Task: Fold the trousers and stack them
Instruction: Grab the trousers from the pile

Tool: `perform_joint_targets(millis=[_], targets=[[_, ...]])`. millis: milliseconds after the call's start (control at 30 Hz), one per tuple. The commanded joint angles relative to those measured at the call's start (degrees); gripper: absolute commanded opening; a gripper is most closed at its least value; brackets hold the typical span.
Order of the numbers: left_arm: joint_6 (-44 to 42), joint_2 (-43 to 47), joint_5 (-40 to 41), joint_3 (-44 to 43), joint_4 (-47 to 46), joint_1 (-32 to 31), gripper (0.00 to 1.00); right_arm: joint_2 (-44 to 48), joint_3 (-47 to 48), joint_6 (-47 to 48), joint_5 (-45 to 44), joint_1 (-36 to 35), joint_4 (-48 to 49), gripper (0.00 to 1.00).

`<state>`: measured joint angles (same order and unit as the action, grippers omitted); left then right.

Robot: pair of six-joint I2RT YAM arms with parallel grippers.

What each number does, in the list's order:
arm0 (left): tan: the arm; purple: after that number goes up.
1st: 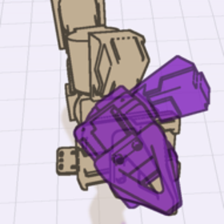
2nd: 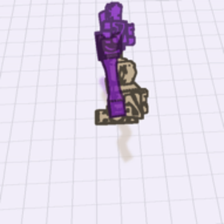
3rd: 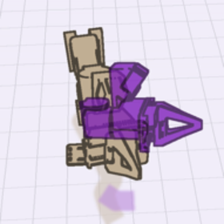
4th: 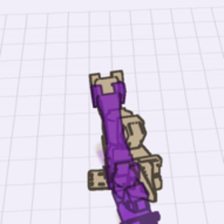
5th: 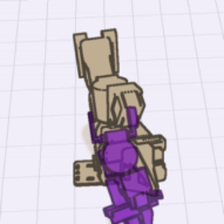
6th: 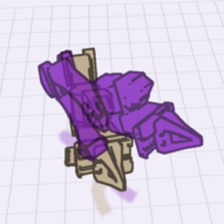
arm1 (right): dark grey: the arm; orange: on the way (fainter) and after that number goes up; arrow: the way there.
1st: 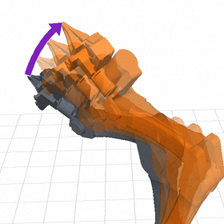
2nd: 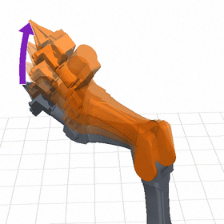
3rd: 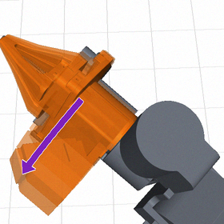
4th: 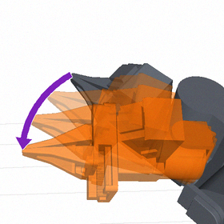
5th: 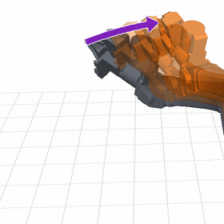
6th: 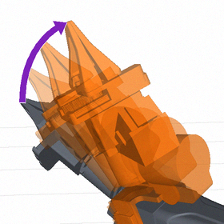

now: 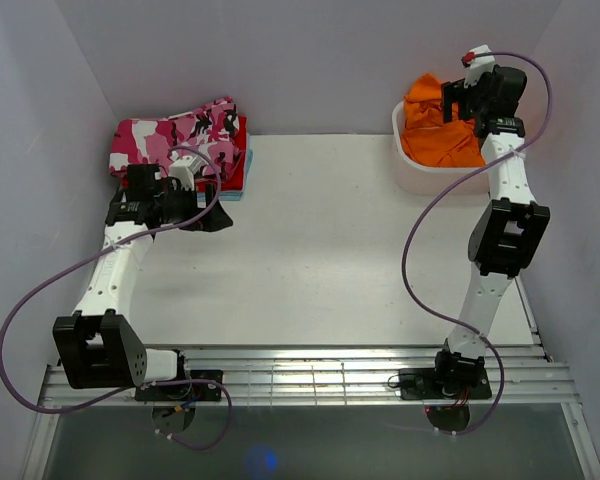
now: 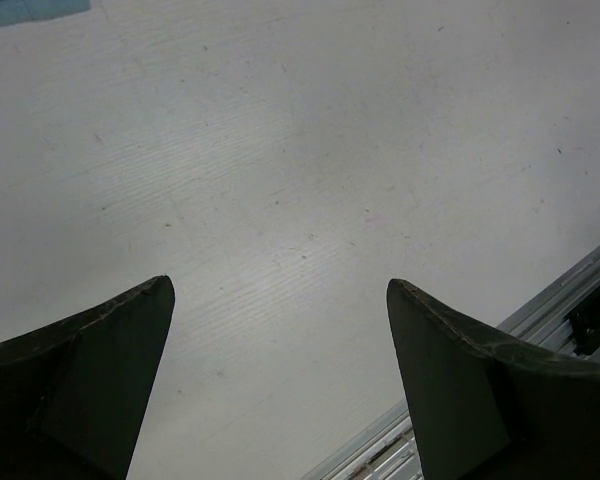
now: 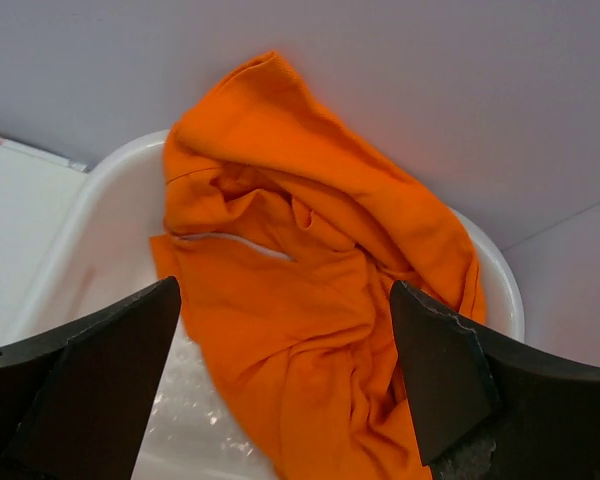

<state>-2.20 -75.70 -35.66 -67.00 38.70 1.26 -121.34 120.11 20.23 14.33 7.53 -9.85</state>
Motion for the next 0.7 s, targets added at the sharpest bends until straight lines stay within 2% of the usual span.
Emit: perform_joint_targets(millis=[0, 133, 600, 667], targets=[[1.6, 1.0, -2.7, 2.3, -0.1, -0.3, 0.98, -5.8, 6.8, 1.9, 0.4, 0.6, 8.7, 0.90], [3.4, 1.2, -2.7, 6.1, -1.3, -0.3, 0.98, -9.4, 3.2, 5.5, -2.2, 0.6, 19.1, 0.90], [4.0, 2.6, -1.2, 8.1, -1.0, -0.3, 0.98, -31.7, 13.1, 15.9, -11.6, 1.0, 29.0, 0.91], [4.0, 2.4, -0.7, 8.2, -0.8, -0.2, 0.98, -33.2, 13.3, 15.6, -11.7, 1.3, 29.4, 0.97]])
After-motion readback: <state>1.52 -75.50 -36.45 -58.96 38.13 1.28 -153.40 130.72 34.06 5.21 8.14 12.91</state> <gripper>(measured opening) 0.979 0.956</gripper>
